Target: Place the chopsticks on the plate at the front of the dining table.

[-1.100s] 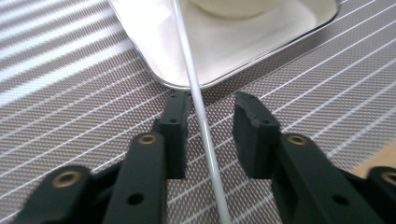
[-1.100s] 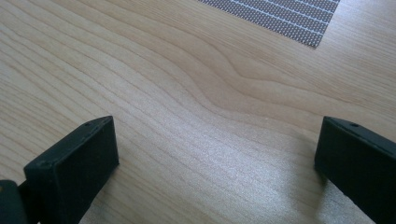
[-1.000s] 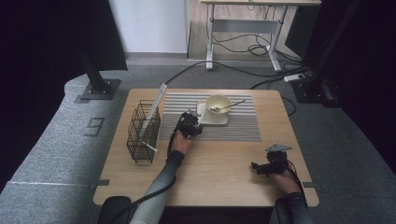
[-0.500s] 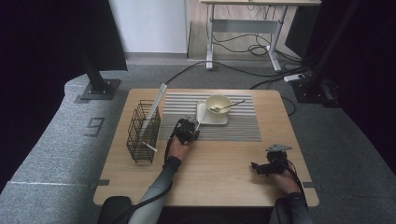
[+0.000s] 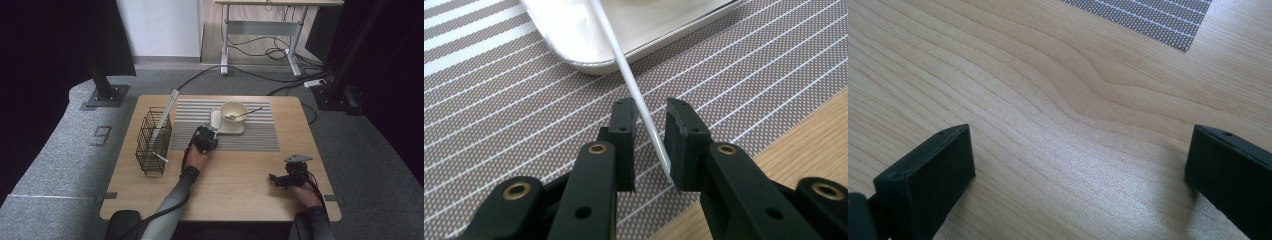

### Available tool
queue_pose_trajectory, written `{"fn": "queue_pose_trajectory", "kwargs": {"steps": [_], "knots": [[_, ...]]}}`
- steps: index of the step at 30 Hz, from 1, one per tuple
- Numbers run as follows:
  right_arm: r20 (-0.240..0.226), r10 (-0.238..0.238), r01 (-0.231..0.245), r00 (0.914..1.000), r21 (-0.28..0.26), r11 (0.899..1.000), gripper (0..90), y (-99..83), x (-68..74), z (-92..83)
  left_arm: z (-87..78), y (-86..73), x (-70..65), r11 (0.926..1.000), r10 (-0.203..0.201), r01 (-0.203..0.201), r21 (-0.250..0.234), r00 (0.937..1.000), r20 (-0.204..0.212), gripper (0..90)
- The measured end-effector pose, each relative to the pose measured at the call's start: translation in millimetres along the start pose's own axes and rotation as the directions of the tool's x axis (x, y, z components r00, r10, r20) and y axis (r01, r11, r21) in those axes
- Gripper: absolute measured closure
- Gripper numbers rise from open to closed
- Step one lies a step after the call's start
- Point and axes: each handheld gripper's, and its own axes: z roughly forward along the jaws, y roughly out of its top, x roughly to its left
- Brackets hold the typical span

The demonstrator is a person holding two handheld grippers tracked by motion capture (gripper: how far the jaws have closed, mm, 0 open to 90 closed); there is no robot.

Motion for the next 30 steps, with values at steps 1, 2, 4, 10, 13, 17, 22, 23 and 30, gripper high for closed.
{"fn": "queue_pose_trajectory", "kwargs": {"steps": [1, 2, 4, 10, 13, 17, 22, 23, 30], "knots": [[-0.001, 0.000, 0.000, 1.0000, 0.000, 1.000, 0.0, 0.0, 0.0, -0.1, 0.9, 1.0, -1.2, 1.0000, 0.003, -0.003, 0.000, 1.0000, -0.001, 72.0], [0.000, 0.000, 0.000, 1.0000, 0.000, 1.000, 0.0, 0.0, 0.0, 0.0, 1.6, 2.1, -2.5, 1.0000, 0.005, -0.005, 0.000, 1.0000, 0.000, 71.5], [0.000, 0.000, 0.000, 1.0000, 0.000, 1.000, 0.0, 0.0, 0.0, 0.0, 3.1, 4.1, -5.2, 0.9999, 0.012, -0.012, 0.000, 0.9999, 0.002, 70.3], [0.000, 0.000, 0.000, 1.0000, 0.000, 1.000, 0.0, 0.0, 0.0, 0.0, 5.5, 8.0, -10.6, 0.9998, 0.018, -0.018, -0.003, 0.9998, 0.004, 68.5], [0.000, 0.000, 0.000, 1.0000, 0.000, 1.000, 0.0, 0.0, 0.0, 0.0, 6.2, 9.6, -11.7, 0.9997, 0.024, -0.024, -0.002, 0.9997, 0.005, 68.2], [0.000, 0.000, 0.000, 1.0000, 0.000, 1.000, 0.0, 0.0, 0.0, 0.0, 7.7, 11.9, -14.1, 0.9996, 0.027, -0.027, -0.003, 0.9996, 0.007, 67.5], [0.000, 0.000, 0.000, 1.0000, 0.000, 1.000, 0.0, 0.0, 0.0, 0.0, 8.3, 12.7, -14.6, 0.9995, 0.030, -0.030, -0.003, 0.9995, 0.008, 67.1], [0.000, 0.000, 0.000, 1.0000, 0.000, 1.000, 0.0, 0.0, 0.0, -0.1, 8.3, 12.7, -14.6, 0.9995, 0.030, -0.030, -0.003, 0.9995, 0.008, 67.1], [0.000, 0.000, 0.000, 1.0000, 0.000, 1.000, 0.0, 0.0, 0.0, 0.0, 7.0, 11.2, -15.1, 0.9996, 0.025, -0.025, -0.013, 0.9996, 0.010, 60.3]]}}
